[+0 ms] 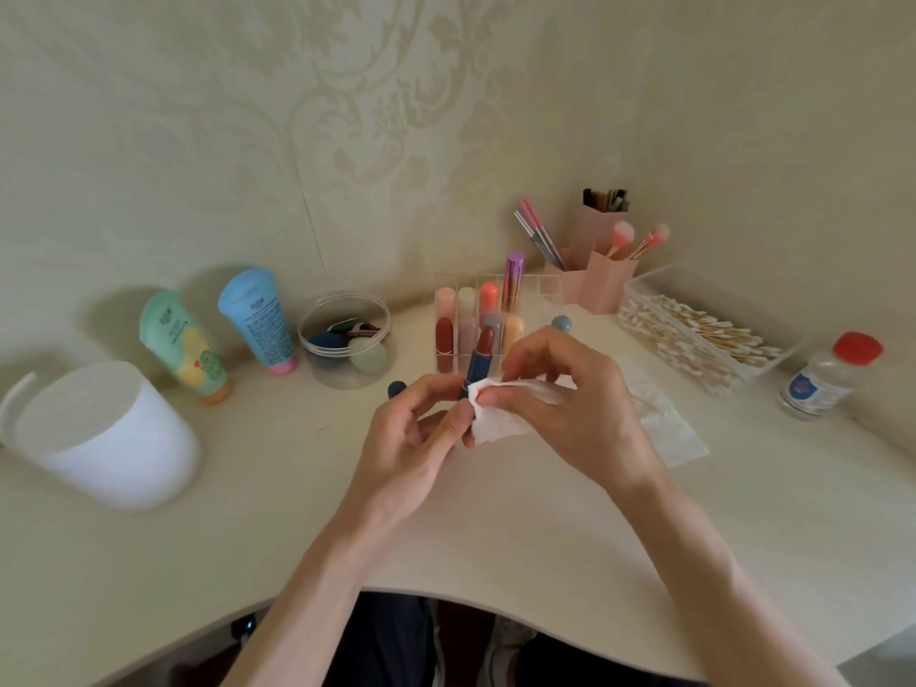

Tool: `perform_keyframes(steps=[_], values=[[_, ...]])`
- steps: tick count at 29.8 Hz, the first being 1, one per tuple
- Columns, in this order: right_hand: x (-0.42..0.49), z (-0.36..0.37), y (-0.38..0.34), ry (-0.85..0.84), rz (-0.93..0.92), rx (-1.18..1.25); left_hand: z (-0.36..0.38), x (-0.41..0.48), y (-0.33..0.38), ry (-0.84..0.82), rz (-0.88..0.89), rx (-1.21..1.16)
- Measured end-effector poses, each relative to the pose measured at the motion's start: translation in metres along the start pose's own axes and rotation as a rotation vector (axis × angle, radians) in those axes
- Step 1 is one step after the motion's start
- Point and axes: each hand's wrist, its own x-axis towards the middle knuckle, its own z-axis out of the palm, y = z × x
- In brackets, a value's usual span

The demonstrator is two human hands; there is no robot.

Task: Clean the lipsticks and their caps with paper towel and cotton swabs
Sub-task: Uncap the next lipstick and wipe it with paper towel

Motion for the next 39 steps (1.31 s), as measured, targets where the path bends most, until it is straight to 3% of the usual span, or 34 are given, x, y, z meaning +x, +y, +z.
perform_keyframes(steps=[3,5,15,21,26,30,39], values=[[0.0,0.003,0.002,0.153,-0.099,-0.117,-0.001,0.0,0.001,0.019,0.0,0.006],[-0.002,0.003,0.001,0.17,-0.144,-0.122,-0.001,-0.001,0.001,0.023,0.006,-0.001],[-0.005,0.009,-0.004,-0.077,-0.035,-0.019,-0.001,-0.001,0.003,0.078,0.006,-0.042],[-0.006,0.015,-0.004,-0.088,0.009,0.077,0.002,-0.002,0.006,0.132,-0.002,-0.061],[-0.004,0.013,-0.003,-0.104,0.036,0.216,0.001,-0.002,0.004,0.085,-0.011,-0.069],[-0.005,0.016,-0.002,-0.015,0.127,0.317,0.002,-0.003,0.004,0.004,-0.013,-0.031],[-0.01,0.022,-0.006,0.051,0.218,0.402,0.005,-0.005,-0.002,0.091,0.147,0.187]])
